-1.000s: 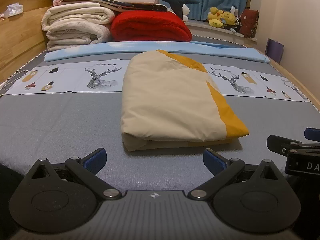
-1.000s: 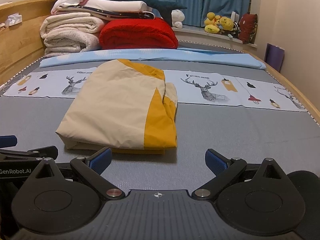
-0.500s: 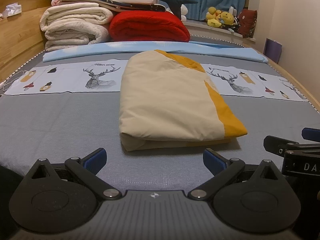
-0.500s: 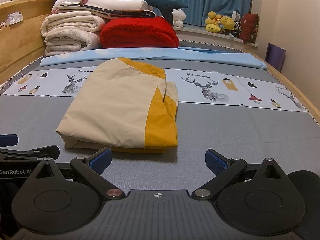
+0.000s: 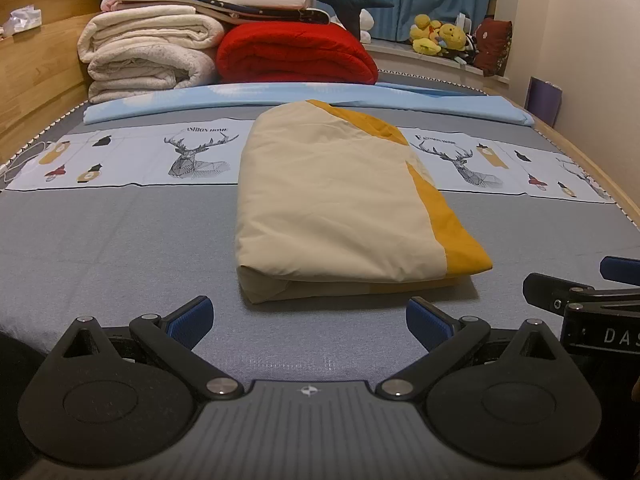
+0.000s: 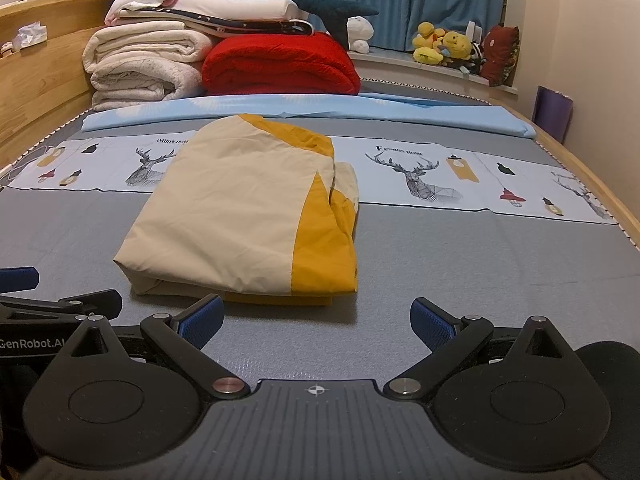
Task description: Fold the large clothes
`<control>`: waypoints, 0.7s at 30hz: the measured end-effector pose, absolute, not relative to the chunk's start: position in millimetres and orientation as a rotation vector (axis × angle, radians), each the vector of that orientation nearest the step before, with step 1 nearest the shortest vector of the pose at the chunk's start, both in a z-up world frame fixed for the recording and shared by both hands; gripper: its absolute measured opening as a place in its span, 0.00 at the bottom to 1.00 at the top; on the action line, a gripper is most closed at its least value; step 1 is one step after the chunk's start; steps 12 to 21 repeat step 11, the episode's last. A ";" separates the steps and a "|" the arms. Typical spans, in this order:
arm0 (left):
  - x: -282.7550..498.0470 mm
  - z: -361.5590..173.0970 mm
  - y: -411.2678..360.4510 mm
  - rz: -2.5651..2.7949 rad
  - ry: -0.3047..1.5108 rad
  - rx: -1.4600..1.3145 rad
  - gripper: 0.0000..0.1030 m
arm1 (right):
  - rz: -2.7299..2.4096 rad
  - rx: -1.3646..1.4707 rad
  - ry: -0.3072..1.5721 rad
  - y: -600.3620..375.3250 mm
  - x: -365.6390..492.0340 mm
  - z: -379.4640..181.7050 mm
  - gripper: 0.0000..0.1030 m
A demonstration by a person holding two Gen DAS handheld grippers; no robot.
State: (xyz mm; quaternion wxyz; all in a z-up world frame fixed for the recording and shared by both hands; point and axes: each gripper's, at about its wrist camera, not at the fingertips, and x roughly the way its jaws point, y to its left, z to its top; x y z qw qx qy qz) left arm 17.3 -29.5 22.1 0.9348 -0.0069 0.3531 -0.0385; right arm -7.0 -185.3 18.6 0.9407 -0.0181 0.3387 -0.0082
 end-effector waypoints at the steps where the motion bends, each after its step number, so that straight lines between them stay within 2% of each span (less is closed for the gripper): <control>1: 17.3 22.2 -29.6 -0.079 0.721 -0.014 0.99 | -0.015 -0.038 0.691 -185.2 -7.3 18.1 0.96; 21: 16.4 22.6 -30.3 -0.079 0.717 -0.013 0.99 | -0.012 -0.040 0.692 -185.3 -7.5 17.1 0.96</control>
